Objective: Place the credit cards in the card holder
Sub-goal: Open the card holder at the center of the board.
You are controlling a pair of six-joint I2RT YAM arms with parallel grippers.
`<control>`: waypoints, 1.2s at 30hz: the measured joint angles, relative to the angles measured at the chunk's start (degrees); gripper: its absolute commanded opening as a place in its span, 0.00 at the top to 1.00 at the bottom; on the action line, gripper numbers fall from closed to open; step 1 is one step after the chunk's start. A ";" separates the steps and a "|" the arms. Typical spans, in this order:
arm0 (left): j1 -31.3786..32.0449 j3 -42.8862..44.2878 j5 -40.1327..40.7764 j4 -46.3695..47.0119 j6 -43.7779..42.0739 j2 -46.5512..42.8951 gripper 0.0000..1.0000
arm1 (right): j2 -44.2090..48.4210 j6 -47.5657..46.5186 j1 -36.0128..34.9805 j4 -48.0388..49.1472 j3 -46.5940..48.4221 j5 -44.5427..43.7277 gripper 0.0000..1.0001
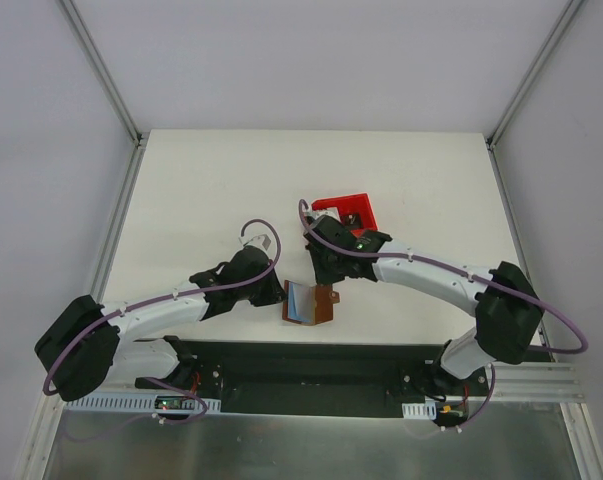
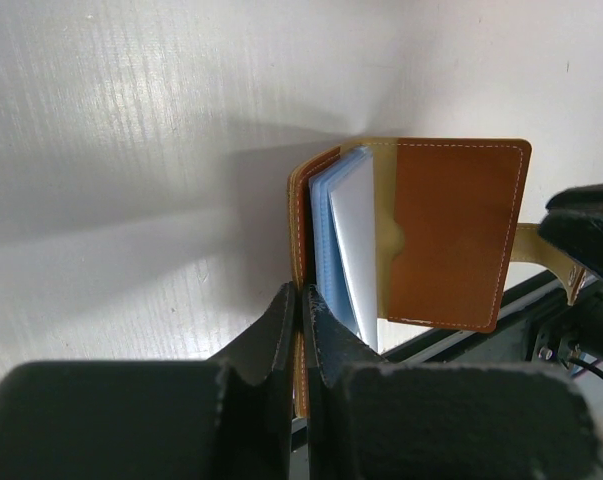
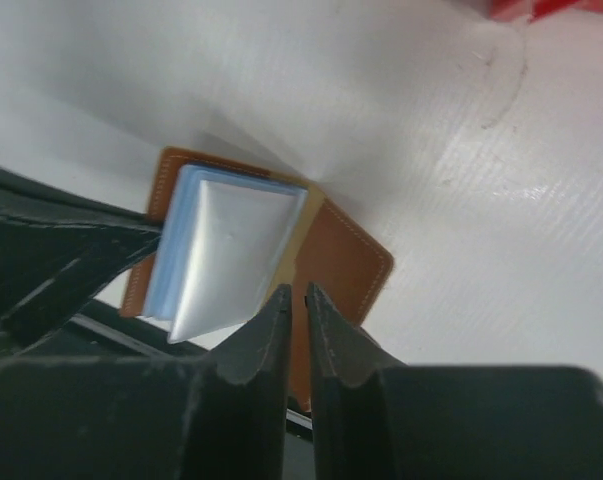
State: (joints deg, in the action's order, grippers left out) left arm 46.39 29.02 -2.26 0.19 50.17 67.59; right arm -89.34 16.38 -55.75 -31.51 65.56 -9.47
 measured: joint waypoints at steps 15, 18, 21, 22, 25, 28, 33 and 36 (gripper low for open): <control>0.00 0.02 -0.28 -0.04 0.00 -1.81 1.00 | -1.95 0.28 -3.02 12.09 -0.63 19.02 0.89; 0.00 0.02 -0.26 -0.04 0.20 -2.78 1.00 | -2.97 1.16 -3.32 13.05 -1.40 20.41 0.90; 0.00 0.02 -0.24 -0.04 0.37 -3.26 1.00 | -3.21 2.38 -3.39 13.86 -2.40 20.90 0.90; 0.00 0.02 -0.24 -0.04 0.39 -3.30 1.00 | -3.21 2.67 -3.37 14.03 -2.62 20.90 0.91; 0.00 0.02 -0.22 -0.04 0.46 -3.56 1.00 | -3.23 3.32 -3.37 14.23 -2.93 20.79 0.91; 0.00 0.02 -0.22 -0.04 0.46 -3.61 1.00 | -3.23 3.76 -3.39 14.29 -3.15 20.52 0.91; 0.00 0.02 -0.22 -0.04 0.48 -3.61 1.00 | -3.23 4.04 -3.37 13.66 -3.63 19.32 0.91; 0.00 0.02 -0.22 -0.04 0.48 -3.61 1.00 | -3.23 4.13 -3.37 13.60 -4.09 18.80 0.91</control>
State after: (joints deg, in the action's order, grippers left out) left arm 46.39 29.04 -2.48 0.14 50.65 63.99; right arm -92.58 20.51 -59.11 -17.91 61.47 9.32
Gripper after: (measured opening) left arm 0.008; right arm 0.093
